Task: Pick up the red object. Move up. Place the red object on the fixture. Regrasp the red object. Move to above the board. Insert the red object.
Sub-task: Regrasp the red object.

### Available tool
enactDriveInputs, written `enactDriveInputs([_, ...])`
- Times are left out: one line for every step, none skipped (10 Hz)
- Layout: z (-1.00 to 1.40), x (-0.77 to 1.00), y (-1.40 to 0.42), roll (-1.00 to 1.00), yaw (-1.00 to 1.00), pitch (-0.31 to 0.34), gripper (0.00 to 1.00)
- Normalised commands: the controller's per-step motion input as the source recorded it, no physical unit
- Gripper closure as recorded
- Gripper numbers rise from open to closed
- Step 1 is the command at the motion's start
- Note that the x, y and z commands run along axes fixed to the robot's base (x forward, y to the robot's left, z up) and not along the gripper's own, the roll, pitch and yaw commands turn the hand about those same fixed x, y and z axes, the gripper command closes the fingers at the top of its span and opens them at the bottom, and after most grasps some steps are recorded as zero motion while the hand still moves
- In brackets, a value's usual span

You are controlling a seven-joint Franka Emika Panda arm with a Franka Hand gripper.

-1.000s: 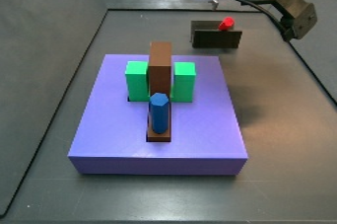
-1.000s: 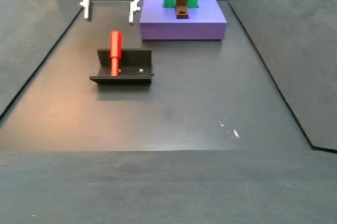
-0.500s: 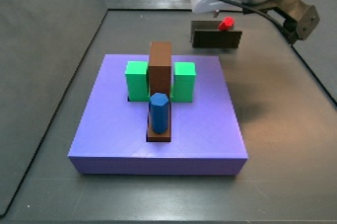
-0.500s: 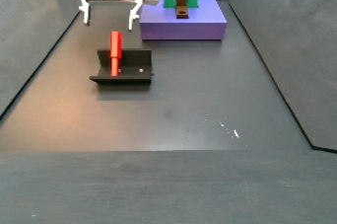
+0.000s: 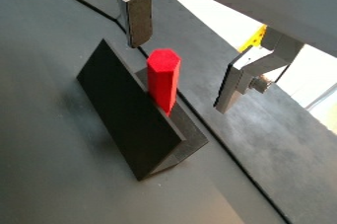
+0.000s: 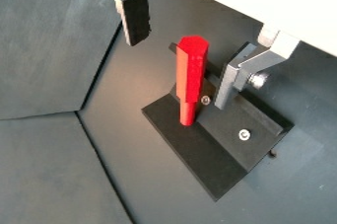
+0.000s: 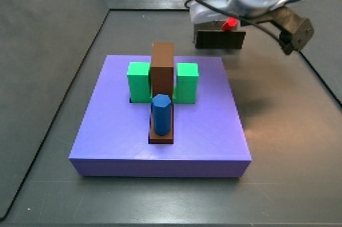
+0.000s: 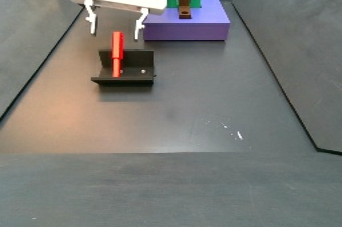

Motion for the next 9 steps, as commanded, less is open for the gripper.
enactDriveInputs([-0.23, 0.0, 0.0, 0.33, -0.12, 0.037, 0.0])
enactDriveInputs([-0.1, 0.0, 0.0, 0.06, -0.07, 0.0, 0.0])
enactDriveInputs([-0.03, 0.0, 0.0, 0.0, 0.0, 0.0, 0.0])
enactDriveInputs([-0.19, 0.0, 0.0, 0.01, -0.1, 0.023, 0.0])
enactDriveInputs([-0.19, 0.0, 0.0, 0.03, -0.08, 0.009, 0.0])
enactDriveInputs([-0.19, 0.0, 0.0, 0.05, -0.09, 0.037, 0.0])
enactDriveInputs([-0.12, 0.0, 0.0, 0.07, -0.08, 0.086, 0.0])
enactDriveInputs([-0.08, 0.0, 0.0, 0.01, -0.03, 0.0, 0.0])
enactDriveInputs([-0.14, 0.0, 0.0, 0.12, -0.03, 0.014, 0.0])
